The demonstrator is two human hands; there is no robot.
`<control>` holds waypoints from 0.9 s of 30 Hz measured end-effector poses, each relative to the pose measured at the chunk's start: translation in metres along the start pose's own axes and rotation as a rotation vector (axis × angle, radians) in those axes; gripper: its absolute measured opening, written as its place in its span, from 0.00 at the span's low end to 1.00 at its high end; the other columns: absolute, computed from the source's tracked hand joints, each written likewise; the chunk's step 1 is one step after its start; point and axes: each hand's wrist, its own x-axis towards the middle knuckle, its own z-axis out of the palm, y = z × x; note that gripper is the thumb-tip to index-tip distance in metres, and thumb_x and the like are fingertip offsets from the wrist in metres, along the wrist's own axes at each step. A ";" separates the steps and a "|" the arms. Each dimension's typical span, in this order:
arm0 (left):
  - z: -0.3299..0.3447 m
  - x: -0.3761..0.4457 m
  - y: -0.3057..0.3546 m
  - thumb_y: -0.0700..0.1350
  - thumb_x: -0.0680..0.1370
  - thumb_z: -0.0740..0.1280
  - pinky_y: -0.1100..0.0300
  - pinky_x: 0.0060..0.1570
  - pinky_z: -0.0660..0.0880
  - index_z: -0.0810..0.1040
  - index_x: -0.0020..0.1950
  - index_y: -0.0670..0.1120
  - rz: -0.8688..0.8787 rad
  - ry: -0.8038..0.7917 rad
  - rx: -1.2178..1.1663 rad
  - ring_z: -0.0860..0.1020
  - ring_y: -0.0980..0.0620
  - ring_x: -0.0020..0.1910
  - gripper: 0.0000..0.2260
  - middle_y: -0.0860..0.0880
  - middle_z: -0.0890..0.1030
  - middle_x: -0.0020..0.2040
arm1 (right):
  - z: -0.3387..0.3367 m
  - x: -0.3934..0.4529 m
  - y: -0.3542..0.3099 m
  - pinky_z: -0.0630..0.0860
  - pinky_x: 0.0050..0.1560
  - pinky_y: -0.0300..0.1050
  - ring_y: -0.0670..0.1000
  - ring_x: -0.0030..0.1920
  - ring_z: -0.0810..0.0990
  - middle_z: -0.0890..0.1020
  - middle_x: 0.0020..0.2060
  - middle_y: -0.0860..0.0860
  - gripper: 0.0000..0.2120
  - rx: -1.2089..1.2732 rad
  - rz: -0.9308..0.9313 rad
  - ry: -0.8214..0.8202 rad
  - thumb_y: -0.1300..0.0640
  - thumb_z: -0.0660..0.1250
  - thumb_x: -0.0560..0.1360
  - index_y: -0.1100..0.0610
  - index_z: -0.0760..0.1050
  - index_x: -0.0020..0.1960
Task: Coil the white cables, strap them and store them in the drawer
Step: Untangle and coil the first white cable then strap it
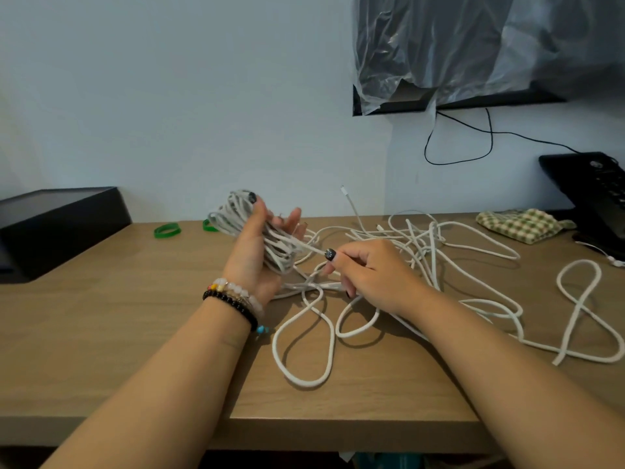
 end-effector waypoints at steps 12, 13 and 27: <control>-0.011 0.003 0.022 0.56 0.72 0.67 0.67 0.24 0.68 0.69 0.34 0.48 -0.086 -0.168 -0.277 0.69 0.60 0.22 0.15 0.55 0.69 0.24 | -0.011 0.004 0.019 0.70 0.34 0.43 0.43 0.27 0.70 0.76 0.24 0.42 0.12 -0.070 0.093 0.042 0.50 0.63 0.79 0.49 0.83 0.42; -0.010 0.001 0.020 0.56 0.72 0.67 0.68 0.24 0.67 0.69 0.34 0.48 -0.100 -0.187 -0.237 0.68 0.60 0.21 0.14 0.55 0.68 0.24 | -0.012 0.005 0.021 0.70 0.34 0.43 0.43 0.27 0.70 0.76 0.26 0.43 0.12 -0.084 0.103 0.049 0.49 0.63 0.79 0.49 0.83 0.42; 0.002 -0.027 -0.009 0.44 0.76 0.71 0.61 0.25 0.73 0.75 0.39 0.43 0.193 0.009 0.941 0.71 0.53 0.22 0.09 0.49 0.72 0.26 | -0.043 -0.013 0.006 0.75 0.55 0.37 0.42 0.51 0.79 0.81 0.50 0.45 0.12 -0.228 0.094 0.104 0.59 0.68 0.76 0.52 0.80 0.58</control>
